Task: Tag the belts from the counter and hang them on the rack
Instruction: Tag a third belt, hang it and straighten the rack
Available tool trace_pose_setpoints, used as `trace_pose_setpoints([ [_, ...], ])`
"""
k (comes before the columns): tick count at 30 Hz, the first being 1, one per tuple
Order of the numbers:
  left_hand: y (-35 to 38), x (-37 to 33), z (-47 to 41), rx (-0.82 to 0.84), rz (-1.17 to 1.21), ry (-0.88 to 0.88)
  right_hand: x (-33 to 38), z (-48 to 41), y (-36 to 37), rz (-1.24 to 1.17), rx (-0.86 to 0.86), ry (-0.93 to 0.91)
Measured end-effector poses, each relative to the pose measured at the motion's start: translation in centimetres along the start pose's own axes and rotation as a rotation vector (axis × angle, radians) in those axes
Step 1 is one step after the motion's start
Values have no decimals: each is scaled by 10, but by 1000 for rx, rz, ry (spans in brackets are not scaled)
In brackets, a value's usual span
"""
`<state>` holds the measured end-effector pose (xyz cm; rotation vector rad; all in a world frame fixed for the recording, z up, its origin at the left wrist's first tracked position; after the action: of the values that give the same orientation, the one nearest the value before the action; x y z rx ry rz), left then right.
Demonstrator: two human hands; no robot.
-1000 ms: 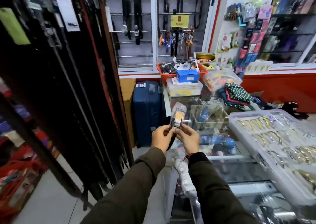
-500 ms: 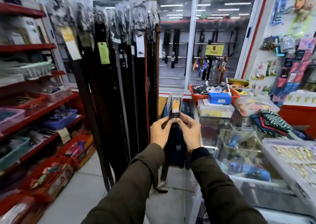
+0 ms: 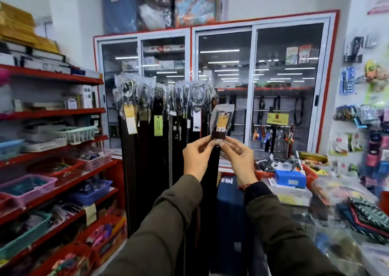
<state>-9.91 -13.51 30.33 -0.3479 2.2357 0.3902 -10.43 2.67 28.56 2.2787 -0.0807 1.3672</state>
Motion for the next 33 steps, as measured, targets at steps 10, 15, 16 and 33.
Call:
trace_pose_setpoints([
  [10,-6,-51,-60,-127,126,-68,60,-30,55,-96,59,19],
  [15,-7,-54,-72,-133,136,-97,69,-39,65,-54,52,-15],
  [16,-7,-55,-73,-122,130,-101,68,-41,66,-64,48,-11],
  [33,-8,-36,-84,-99,-49,-90,71,-45,70,336,-48,-391],
])
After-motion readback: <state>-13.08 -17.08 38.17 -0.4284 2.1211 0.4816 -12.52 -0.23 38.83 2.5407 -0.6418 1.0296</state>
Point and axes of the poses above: each hand's wrist, its own z-axis away from the middle knuckle, its own y-axis out of the palm, x = y × z, the point moved 10 cm from there along -z, towards the middle knuckle, and after that the axes turned 15 degrees about -x, right-handed, at the moved point
